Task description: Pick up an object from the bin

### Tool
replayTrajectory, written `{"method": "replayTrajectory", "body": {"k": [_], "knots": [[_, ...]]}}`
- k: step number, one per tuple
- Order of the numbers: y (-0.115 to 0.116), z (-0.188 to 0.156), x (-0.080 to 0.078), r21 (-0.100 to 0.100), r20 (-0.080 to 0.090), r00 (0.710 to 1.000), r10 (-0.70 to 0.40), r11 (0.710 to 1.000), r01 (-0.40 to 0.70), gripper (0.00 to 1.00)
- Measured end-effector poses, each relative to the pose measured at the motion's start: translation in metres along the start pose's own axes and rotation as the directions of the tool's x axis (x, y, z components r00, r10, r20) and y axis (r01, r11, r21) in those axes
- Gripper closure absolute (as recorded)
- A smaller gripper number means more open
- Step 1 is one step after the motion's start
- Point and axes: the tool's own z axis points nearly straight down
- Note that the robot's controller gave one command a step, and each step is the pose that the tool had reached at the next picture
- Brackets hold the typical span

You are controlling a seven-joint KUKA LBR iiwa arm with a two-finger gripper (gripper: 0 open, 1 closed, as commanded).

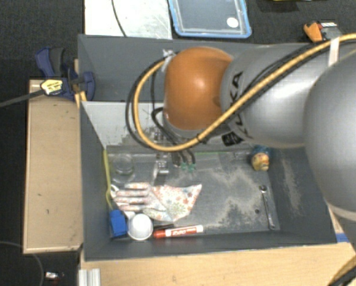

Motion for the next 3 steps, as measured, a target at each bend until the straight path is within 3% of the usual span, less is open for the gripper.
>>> {"method": "replayTrajectory", "body": {"k": [1,2,3], "knots": [[0.0,0.0,0.0,0.0,0.0,1.0,0.001,1.0,-0.001,0.0],[-0.045,-0.062,-0.019,-0.001,-0.001,0.999,0.051,0.999,-0.051,0.0],[-0.058,-0.081,0.005,0.0,-0.003,1.0,-0.016,1.0,0.016,0.0]]}}
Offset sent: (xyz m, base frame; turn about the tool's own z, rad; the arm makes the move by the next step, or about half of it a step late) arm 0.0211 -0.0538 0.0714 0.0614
